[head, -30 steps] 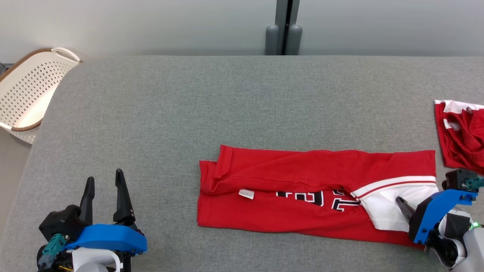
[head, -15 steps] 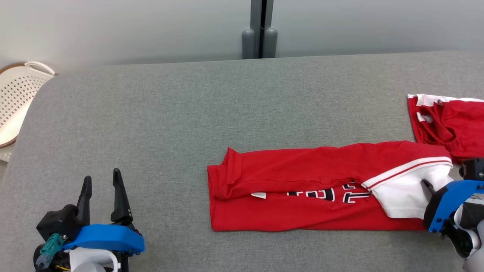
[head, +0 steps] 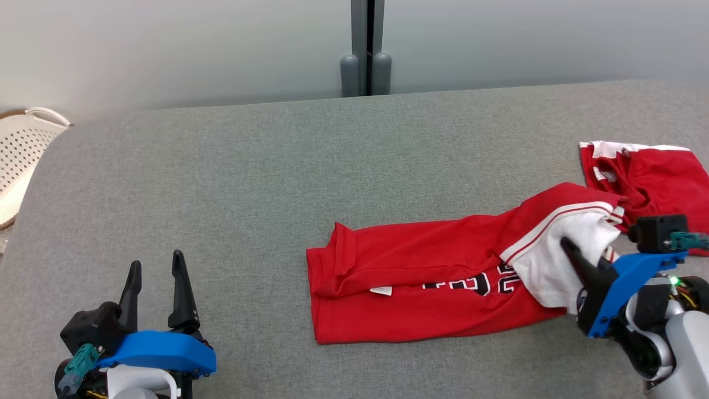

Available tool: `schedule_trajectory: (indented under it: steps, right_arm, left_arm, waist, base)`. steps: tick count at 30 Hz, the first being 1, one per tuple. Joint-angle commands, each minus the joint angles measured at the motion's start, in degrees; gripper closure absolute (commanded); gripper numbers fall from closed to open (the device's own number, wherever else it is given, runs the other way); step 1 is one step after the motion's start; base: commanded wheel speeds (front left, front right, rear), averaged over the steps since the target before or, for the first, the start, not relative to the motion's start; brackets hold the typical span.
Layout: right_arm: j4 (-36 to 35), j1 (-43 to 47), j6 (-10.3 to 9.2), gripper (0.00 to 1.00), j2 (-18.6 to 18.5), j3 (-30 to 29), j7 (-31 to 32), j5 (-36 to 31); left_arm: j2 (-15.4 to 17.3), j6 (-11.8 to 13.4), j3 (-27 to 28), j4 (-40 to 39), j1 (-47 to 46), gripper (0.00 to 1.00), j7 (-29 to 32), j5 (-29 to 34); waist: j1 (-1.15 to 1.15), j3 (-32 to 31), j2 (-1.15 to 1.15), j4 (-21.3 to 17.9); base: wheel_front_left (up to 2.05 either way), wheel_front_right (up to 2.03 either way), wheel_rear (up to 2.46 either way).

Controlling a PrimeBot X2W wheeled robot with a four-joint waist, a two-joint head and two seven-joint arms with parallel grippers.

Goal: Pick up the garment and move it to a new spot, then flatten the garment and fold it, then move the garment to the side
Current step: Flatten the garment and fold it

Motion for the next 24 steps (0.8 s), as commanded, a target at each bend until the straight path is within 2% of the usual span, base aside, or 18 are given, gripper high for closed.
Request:
schedule_trajectory:
  steps: [1, 5, 9, 16, 24]
  right_arm:
    - [-1.9, 0.8, 0.03, 1.00, 0.8, 1.0, 0.6, 0.4]
    - [-5.6, 1.1, 0.03, 1.00, 3.7, 4.1, 2.0, 0.8]
    - [-5.6, -0.5, 0.03, 1.00, 6.8, 7.2, 2.5, 0.6]
    - [0.1, -4.7, 0.03, 1.00, 11.2, 12.1, 2.4, -0.2]
    - [8.4, -8.8, 0.03, 1.00, 14.0, 15.9, 1.7, 0.6]
  left_arm:
    - [0.1, -0.2, 0.1, 0.1, -0.3, 0.00, 0.0, 0.0]
    - [0.1, -0.3, -0.1, 0.3, -0.6, 0.00, 0.0, 0.0]
    - [-0.3, -0.5, -0.5, 0.4, -1.2, 0.00, 0.0, 0.0]
    - [-1.0, -1.1, -1.2, 0.9, -2.2, 0.00, -0.1, 0.3]
    - [-2.3, -1.8, -1.8, 2.2, -3.3, 0.00, -0.3, 0.6]
  waist:
    - [0.00, 0.1, -0.01, 0.6]
    - [0.00, 0.2, -0.01, 2.0]
    - [0.00, 0.5, -0.01, 3.7]
    - [0.00, 1.3, -0.01, 6.7]
    - [0.00, 1.8, -0.01, 9.1]
  base:
    - [0.00, 0.00, 0.00]
    - [0.00, 0.00, 0.00]
    - [0.00, 0.00, 0.00]
    - [0.00, 0.00, 0.00]
    - [0.00, 0.00, 0.00]
